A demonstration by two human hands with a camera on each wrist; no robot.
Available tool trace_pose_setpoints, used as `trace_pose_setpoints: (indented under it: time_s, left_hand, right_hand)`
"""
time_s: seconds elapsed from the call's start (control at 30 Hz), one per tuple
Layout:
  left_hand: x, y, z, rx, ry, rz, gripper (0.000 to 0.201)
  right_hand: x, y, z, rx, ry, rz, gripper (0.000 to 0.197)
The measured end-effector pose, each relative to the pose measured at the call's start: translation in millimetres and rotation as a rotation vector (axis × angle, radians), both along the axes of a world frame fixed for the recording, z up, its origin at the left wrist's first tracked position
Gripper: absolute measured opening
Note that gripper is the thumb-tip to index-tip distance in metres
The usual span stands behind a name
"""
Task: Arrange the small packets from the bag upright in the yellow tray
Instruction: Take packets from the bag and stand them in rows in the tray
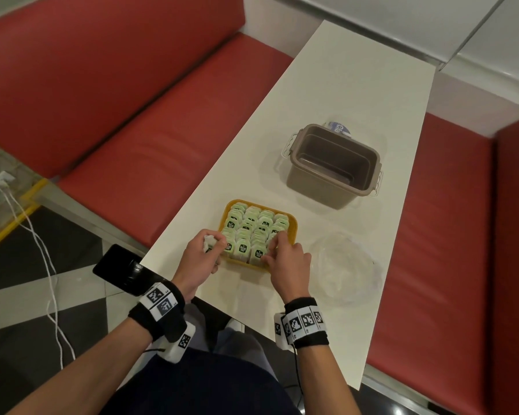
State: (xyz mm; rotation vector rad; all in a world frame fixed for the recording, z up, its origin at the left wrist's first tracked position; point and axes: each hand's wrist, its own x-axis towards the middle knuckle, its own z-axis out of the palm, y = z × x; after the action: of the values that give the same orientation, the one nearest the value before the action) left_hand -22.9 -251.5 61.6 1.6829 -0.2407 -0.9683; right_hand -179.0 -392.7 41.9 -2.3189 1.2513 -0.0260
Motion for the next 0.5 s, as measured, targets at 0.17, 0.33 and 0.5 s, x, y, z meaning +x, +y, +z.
trace_pose_setpoints:
  time_s: [0.17, 0.33, 0.5]
  left_hand:
    - [2, 4, -6, 0.020, -0.032, -0.021, 0.003]
    - [0, 2, 2, -0.028, 0.045, -0.017, 0.008]
    - [0, 0, 9, -0.126, 0.223, -0.068, 0.028]
  right_hand:
    - [9, 8, -3, -0.076, 0.098, 0.034, 0.026]
    - [7, 9, 10, -0.157, 0.136, 0.017, 0.019]
    - [8, 7, 11, -0.127, 0.173, 0.041, 0.022]
